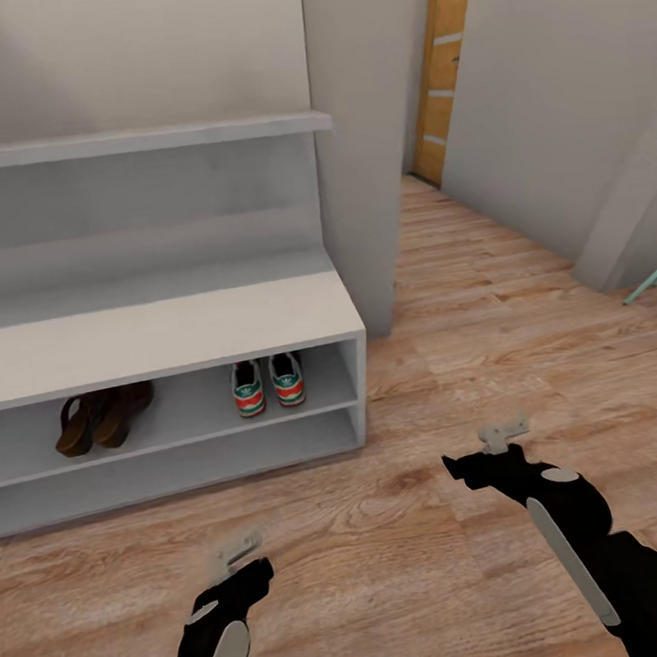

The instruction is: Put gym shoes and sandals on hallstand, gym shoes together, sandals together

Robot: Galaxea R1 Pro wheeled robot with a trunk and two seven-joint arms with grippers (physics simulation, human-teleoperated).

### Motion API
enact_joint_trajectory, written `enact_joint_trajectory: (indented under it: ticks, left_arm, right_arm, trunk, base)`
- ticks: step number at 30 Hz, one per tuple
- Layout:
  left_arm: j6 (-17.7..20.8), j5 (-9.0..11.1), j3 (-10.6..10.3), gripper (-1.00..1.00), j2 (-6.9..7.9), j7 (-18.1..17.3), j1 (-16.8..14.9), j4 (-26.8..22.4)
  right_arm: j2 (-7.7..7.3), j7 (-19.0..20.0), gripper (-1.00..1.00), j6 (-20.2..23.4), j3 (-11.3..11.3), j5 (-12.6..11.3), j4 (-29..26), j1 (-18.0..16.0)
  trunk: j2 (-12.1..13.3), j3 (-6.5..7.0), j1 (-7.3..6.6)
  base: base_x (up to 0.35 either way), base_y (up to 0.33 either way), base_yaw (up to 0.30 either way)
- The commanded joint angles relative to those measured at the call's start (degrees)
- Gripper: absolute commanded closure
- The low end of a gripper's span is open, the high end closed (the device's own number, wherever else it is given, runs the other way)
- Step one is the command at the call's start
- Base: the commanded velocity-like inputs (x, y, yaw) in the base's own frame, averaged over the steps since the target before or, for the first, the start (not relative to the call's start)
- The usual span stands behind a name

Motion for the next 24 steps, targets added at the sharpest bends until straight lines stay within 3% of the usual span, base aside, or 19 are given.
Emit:
enact_joint_trajectory:
  ticks: [1, 6, 13, 18, 24]
  left_arm:
    - [-0.1, 1.0, 0.6, -1.0, 0.41, -1.0, 0.3, -0.3]
    - [-0.3, 4.4, 2.5, -1.0, 2.51, -5.8, 1.2, -2.0]
    - [-3.0, 5.0, 2.9, -1.0, 2.93, -7.1, 1.4, -1.4]
    - [-5.2, 5.2, 3.0, -1.0, 2.96, -7.5, 1.4, -0.7]
    - [-5.8, 5.3, 3.0, -1.0, 2.91, -8.8, 1.4, -0.1]
  right_arm:
    - [0.1, -0.1, -1.0, 0.8, 0.0, 0.0, 0.0, 0.0]
    - [0.42, -0.5, -1.0, 7.4, -0.4, 0.2, -1.2, 0.0]
    - [0.73, -0.9, -1.0, 9.3, -0.2, 0.3, -1.3, 0.0]
    - [3.33, -2.5, -1.0, 9.7, -0.2, 0.3, 0.9, -0.3]
    - [4.3, -3.6, -1.0, 9.2, 0.0, 0.2, 4.2, -0.4]
  trunk:
    - [0.0, 0.0, 0.0]
    - [0.0, 0.0, 0.0]
    - [0.1, 1.55, -0.18]
    - [0.2, 2.66, -0.31]
    - [0.2, 3.99, -0.46]
  base:
    - [-0.128, -0.021, 0.0]
    - [-0.059, -0.01, 0.0]
    - [-0.01, -0.002, 0.0]
    - [-0.001, 0.0, 0.0]
    - [0.0, 0.0, 0.0]
